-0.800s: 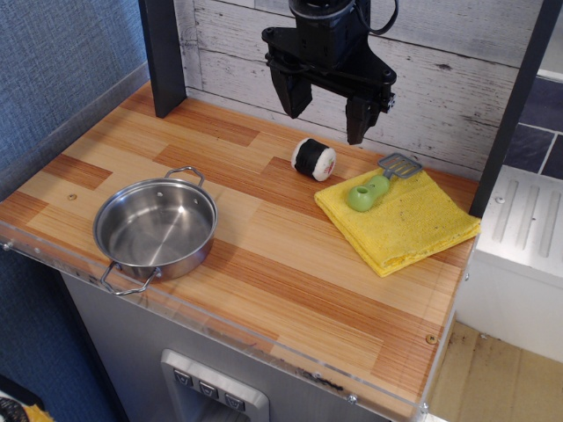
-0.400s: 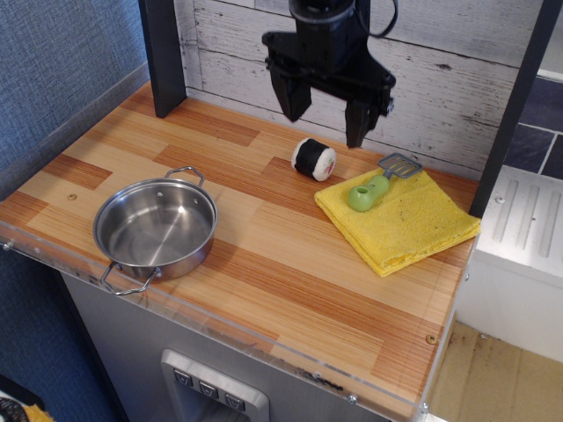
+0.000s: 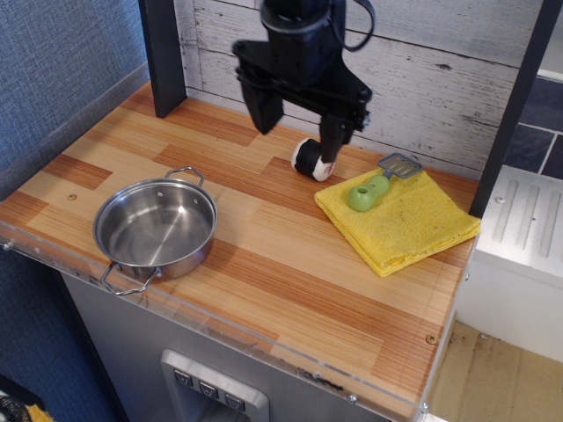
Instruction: Place the pot to the left of the sushi roll
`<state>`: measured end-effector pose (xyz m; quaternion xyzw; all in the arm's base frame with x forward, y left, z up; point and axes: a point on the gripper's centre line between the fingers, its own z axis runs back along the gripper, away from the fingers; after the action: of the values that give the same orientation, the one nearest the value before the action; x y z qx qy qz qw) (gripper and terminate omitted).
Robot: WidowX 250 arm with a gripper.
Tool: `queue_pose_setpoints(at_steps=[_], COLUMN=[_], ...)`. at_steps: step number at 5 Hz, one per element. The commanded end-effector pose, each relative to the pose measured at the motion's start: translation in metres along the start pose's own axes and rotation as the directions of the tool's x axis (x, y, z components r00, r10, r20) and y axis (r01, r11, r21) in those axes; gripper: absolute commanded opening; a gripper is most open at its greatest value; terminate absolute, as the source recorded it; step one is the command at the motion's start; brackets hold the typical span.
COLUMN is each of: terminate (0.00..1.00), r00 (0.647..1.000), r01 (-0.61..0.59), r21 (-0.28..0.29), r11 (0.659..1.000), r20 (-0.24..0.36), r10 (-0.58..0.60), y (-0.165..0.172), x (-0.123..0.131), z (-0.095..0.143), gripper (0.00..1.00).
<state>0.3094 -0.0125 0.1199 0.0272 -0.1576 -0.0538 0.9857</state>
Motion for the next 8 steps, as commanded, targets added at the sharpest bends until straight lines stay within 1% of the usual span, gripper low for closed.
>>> queue_pose_setpoints(at_steps=[1, 2, 3, 4, 5, 6, 7, 8], terminate=[0.00, 0.00, 0.00, 0.00, 0.00, 0.00, 0.00, 0.00], r00=[1.000, 0.999, 0.998, 0.996, 0.992, 0.990, 0.988, 0.982], r01=[0.021, 0.038, 0.036, 0.012, -0.002, -0.011, -0.008, -0.013], r21=[0.158, 0.212, 0.231, 0.239, 0.233, 0.237, 0.281, 0.285], r11=[0.987, 0.977, 0.972, 0.971, 0.973, 0.971, 0.960, 0.958], r20=[-0.014, -0.040, -0.062, -0.086, -0.122, -0.134, -0.143, -0.175], r10=[-0.019, -0.030, -0.022, 0.009, 0.031, 0.044, 0.050, 0.065], y=[0.016, 0.022, 0.025, 0.032, 0.035, 0.034, 0.037, 0.041], x=[-0.022, -0.033, -0.042, -0.053, -0.065, -0.069, -0.076, -0.086], z=[0.011, -0.001, -0.015, -0.028, -0.043, -0.051, -0.058, -0.067], gripper=[1.00, 1.00, 1.00, 1.00, 1.00, 1.00, 1.00, 1.00])
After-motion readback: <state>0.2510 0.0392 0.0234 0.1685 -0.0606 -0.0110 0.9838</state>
